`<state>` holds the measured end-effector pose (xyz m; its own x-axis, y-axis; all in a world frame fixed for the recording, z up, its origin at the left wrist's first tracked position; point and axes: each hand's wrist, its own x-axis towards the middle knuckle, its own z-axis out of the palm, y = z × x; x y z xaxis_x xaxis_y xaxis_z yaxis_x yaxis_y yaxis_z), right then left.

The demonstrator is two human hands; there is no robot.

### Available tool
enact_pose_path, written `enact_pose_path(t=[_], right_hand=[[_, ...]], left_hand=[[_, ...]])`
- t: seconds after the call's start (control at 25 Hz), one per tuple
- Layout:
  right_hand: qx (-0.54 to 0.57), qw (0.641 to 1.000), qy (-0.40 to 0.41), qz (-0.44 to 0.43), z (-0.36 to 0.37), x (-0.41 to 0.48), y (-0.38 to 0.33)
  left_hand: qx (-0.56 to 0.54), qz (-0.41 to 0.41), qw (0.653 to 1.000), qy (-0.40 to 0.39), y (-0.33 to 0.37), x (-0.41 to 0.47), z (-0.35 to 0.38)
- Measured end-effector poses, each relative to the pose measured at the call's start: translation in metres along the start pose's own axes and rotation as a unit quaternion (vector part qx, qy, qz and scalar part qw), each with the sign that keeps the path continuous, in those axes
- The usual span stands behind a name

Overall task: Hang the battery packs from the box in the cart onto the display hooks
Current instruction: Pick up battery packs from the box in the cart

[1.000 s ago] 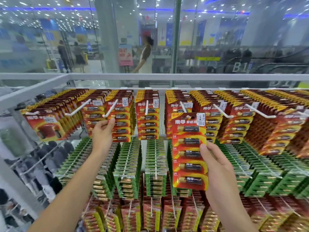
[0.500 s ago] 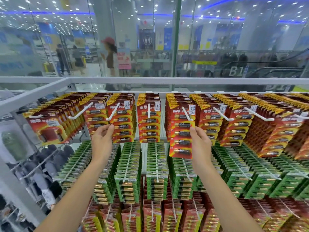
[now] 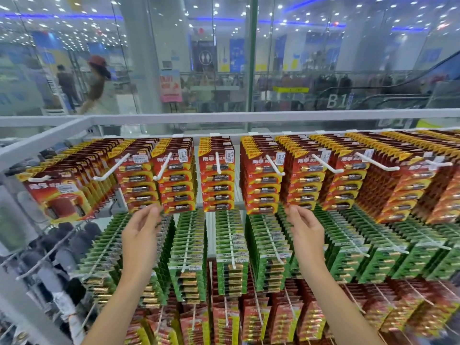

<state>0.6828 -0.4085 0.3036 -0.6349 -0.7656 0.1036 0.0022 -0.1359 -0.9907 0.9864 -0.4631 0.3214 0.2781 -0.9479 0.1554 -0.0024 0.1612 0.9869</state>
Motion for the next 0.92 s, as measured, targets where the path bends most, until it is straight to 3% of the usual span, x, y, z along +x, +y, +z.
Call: enact_pose_path(t=[0.24, 0.56, 0.92], right_hand=[[-0.03, 0.997, 0.035, 0.057, -0.062, -0.067, 0.034], [-0.053, 0.973, 0.19, 0.119, -0.187, -0.146, 0.068], [0.014, 0.887, 0.448, 0.107, -0.364, -0.217, 0.075]], left_hand=[[-0.077, -0.081, 0.991, -0.07, -0.014, -0.074, 0.008], [-0.076, -0.19, 0.939, -0.278, -0.058, -0.177, 0.104], [-0.043, -0.243, 0.85, -0.464, -0.062, -0.323, 0.268]])
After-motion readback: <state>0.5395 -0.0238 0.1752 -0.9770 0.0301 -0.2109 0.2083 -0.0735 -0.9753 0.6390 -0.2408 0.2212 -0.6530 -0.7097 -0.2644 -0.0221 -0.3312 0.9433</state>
